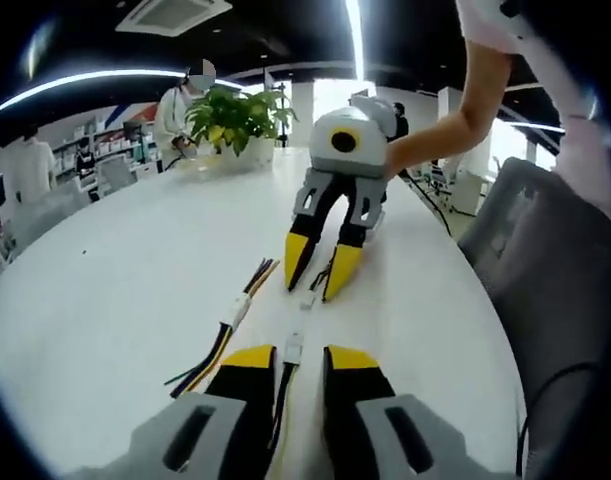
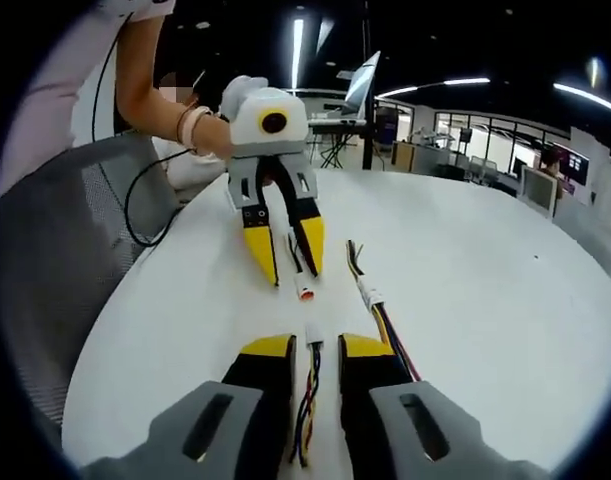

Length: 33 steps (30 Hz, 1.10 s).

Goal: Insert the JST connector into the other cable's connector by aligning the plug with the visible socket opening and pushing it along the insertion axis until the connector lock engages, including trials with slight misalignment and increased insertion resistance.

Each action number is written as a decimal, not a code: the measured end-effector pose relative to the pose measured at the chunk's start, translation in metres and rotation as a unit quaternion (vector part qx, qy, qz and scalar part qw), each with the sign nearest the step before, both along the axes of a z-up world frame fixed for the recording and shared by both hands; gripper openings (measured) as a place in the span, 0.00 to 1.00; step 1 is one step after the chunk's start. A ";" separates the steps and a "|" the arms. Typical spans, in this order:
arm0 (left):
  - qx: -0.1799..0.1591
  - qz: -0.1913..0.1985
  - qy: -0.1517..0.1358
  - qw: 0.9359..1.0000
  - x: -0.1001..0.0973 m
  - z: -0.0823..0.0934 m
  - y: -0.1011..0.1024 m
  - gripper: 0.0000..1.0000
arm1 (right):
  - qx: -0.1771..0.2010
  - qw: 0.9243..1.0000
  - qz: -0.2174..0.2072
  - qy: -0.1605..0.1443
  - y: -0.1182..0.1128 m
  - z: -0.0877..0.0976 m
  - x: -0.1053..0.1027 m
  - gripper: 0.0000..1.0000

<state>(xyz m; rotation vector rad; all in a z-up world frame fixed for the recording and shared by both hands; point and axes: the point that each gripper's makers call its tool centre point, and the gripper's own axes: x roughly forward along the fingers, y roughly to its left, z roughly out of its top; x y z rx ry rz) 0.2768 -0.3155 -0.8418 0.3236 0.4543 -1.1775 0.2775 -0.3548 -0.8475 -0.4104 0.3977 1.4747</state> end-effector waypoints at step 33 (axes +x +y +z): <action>-0.043 -0.003 -0.014 0.999 0.001 -0.002 -0.005 0.00 | 0.020 1.000 -0.006 0.019 -0.002 0.001 0.001 0.04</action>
